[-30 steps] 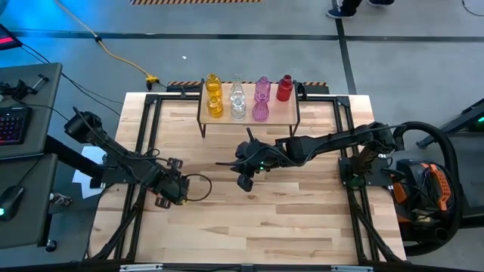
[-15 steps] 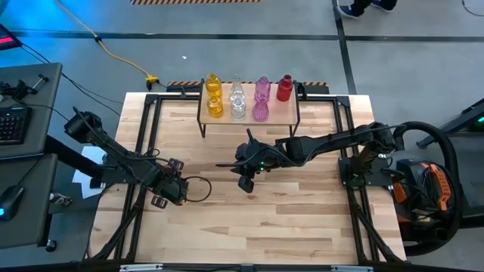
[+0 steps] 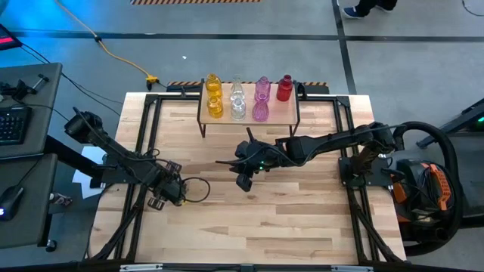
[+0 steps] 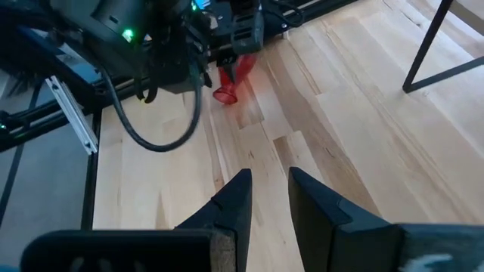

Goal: Sort vases onto shelf
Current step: Put the red vase on the shelf aligned with the other red vase

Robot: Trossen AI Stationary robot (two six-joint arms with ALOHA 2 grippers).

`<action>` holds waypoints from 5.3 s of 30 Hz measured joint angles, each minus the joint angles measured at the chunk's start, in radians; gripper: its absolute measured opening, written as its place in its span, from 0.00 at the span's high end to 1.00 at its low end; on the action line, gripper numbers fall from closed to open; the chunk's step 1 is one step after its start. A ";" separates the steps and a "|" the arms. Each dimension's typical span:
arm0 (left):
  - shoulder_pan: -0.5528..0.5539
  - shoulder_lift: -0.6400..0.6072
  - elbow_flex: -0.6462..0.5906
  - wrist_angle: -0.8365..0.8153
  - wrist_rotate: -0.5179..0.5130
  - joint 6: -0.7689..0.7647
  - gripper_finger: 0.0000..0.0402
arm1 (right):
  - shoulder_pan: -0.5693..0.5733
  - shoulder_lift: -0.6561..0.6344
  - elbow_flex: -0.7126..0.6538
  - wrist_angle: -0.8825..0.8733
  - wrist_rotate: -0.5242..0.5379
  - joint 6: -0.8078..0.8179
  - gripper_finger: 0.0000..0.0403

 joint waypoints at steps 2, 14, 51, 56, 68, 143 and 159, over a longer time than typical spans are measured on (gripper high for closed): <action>-0.003 0.000 -0.020 0.007 0.068 -0.032 0.54 | 0.000 0.000 0.000 0.000 0.002 0.003 0.82; -0.040 0.015 -0.050 0.161 0.057 -0.106 0.54 | 0.000 0.000 0.000 0.000 0.022 0.025 0.82; -0.020 0.093 0.068 -0.174 0.099 0.185 0.54 | 0.001 0.000 0.000 -0.019 0.012 -0.004 0.82; -0.022 0.097 0.068 -0.136 0.105 0.260 0.54 | 0.001 0.000 0.000 -0.019 0.012 -0.005 0.82; -0.027 0.174 0.068 -0.119 0.117 0.375 0.54 | 0.001 0.000 0.000 -0.022 0.012 0.000 0.82; 0.217 -0.058 0.252 0.715 -0.484 -0.062 0.65 | 0.154 -0.026 0.004 -0.034 -0.282 0.205 0.82; 0.238 0.246 0.164 1.284 -0.673 -0.006 0.64 | 0.226 -0.275 0.005 -0.191 0.110 0.134 0.82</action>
